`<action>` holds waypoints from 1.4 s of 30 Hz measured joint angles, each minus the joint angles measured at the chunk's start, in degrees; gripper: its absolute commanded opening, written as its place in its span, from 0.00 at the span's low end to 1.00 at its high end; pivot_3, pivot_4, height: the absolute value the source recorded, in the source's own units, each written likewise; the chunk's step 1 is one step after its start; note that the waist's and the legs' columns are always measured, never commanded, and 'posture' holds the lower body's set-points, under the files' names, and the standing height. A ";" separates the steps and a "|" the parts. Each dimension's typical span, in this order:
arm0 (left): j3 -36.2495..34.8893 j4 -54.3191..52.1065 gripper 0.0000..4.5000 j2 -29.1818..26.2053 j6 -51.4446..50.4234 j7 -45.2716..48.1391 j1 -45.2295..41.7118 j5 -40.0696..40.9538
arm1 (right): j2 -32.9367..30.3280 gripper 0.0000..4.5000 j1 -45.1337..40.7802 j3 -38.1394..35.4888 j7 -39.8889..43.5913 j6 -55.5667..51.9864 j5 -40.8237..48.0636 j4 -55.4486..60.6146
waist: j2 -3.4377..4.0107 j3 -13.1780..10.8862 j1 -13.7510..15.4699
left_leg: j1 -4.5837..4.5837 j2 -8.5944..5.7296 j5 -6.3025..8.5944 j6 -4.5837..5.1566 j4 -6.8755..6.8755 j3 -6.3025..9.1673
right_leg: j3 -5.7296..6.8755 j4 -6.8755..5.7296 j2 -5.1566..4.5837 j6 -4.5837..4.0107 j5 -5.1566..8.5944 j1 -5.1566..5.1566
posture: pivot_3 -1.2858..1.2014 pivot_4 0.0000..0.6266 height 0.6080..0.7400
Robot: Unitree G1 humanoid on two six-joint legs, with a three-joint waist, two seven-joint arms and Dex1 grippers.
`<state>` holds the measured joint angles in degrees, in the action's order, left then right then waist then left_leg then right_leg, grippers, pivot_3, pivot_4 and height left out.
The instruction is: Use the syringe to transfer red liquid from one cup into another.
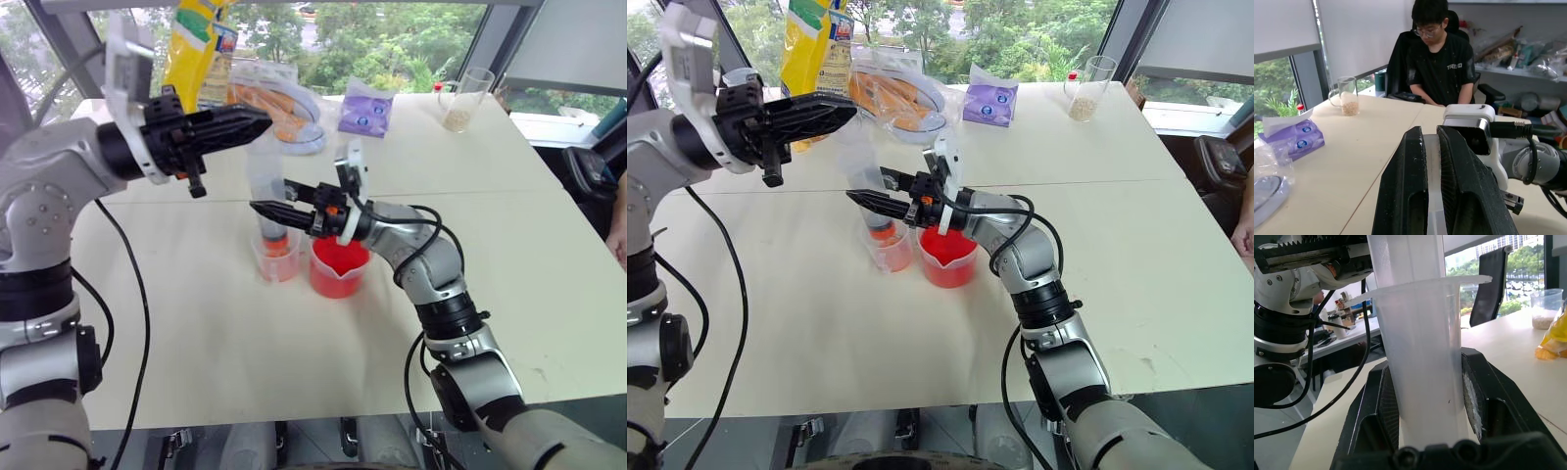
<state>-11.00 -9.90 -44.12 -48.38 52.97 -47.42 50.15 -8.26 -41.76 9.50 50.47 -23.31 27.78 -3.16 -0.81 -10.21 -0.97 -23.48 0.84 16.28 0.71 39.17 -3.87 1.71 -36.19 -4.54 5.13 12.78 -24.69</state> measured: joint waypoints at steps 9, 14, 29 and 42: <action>0.50 -1.57 0.02 -0.24 2.82 0.46 2.01 -1.51 | 0.00 0.31 -1.48 0.01 -0.62 -0.65 -0.08 -0.02 | 0.00 0.00 0.01 | 0.00 0.00 0.00 0.00 0.00 0.00 | 0.00 0.01 0.00 0.00 0.00 0.00 | 0.52 0.24 1.00; 0.65 -2.09 0.02 -0.20 3.94 0.34 3.10 -2.56 | 0.01 0.31 -2.80 -0.01 -0.65 -0.65 -0.10 -1.50 | 0.00 0.00 0.00 | 0.00 0.00 0.00 0.00 0.00 0.00 | 0.00 0.01 0.00 0.00 0.00 0.00 | 0.52 0.24 1.00; 1.09 -3.06 0.10 1.04 6.09 -0.82 4.70 -4.61 | -0.27 0.31 -3.43 -0.10 -0.64 -1.37 -0.14 -2.86 | 0.00 0.00 0.03 | 0.00 0.00 0.00 0.01 -0.01 0.00 | 0.00 0.02 0.00 0.00 0.00 0.00 | 0.52 0.24 1.00; 0.69 -2.95 0.98 1.16 -0.31 -3.23 6.89 -2.50 | 0.04 0.31 -3.92 -3.09 -2.22 -1.55 0.60 -0.65 | 0.03 -0.03 -0.18 | -0.01 0.05 0.00 0.00 -0.06 0.00 | 0.00 0.03 0.02 0.00 0.00 -0.04 | 0.52 0.24 1.00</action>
<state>-10.32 -12.86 -42.96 -48.69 49.74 -40.53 47.65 -8.21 -45.68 6.41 48.25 -24.86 28.37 -3.81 -0.78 -10.23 -1.14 -23.49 0.89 16.28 0.72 39.10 -3.88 1.71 -36.16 -4.52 5.13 12.78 -24.72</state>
